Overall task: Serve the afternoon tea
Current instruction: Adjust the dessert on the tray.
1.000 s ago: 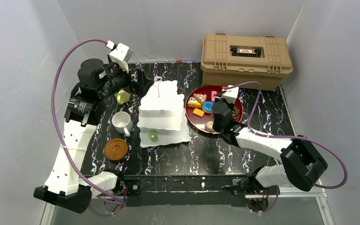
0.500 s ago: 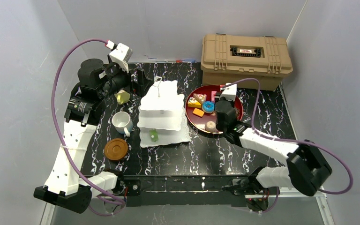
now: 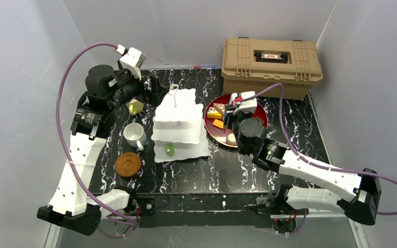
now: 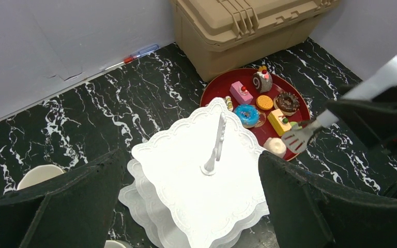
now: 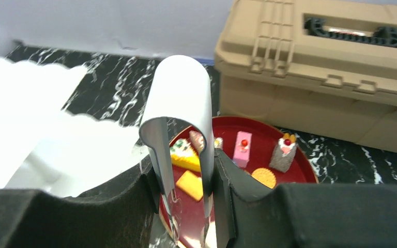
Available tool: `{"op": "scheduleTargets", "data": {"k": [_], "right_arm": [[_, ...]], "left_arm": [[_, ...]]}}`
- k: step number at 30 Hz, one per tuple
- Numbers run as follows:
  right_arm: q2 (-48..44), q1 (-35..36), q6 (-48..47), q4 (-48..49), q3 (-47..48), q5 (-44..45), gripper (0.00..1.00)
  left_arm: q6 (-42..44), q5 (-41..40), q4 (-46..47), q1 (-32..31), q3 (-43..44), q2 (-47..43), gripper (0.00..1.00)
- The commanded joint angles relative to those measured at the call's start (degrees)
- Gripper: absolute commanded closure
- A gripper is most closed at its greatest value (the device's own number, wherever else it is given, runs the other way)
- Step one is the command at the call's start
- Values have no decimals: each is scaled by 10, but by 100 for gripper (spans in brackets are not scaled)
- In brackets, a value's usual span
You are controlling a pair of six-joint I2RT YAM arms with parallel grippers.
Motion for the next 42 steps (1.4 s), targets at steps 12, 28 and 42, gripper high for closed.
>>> {"op": "scheduleTargets", "data": {"k": [12,28,42], "right_arm": [[2,-15,3,-4,-12,40,86],[73,-165,52,78,-71,-50,77],[61,-173,34,105,-87,-36,67]], "left_arm": [[-26,2,11,5,-2,-19,1],[-26,8,9,5,8,-10,1],[-25,9,10,6,7,-11,1]]}}
